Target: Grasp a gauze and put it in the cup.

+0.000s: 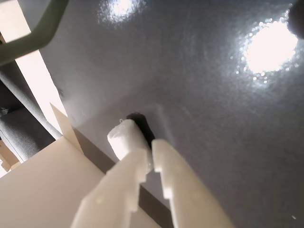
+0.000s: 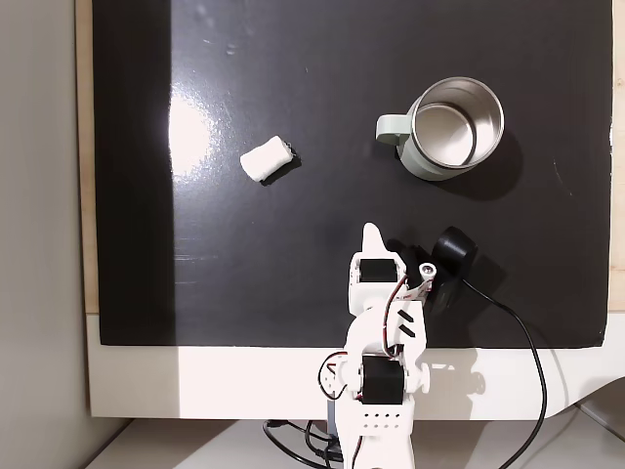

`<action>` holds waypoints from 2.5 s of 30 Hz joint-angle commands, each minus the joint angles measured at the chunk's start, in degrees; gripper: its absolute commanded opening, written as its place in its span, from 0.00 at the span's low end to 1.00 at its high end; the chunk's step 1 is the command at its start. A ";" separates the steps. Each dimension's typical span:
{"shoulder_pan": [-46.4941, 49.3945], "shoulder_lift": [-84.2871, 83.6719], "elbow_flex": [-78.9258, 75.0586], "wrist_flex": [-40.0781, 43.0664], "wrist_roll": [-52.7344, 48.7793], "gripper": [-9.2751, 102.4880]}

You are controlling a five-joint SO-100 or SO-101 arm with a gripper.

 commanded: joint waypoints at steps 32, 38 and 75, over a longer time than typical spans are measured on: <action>-11.16 -1.67 -13.71 6.68 -8.61 0.12; -13.80 -14.24 -22.68 6.33 -8.96 0.12; -25.66 -101.95 -82.44 13.89 -3.16 0.35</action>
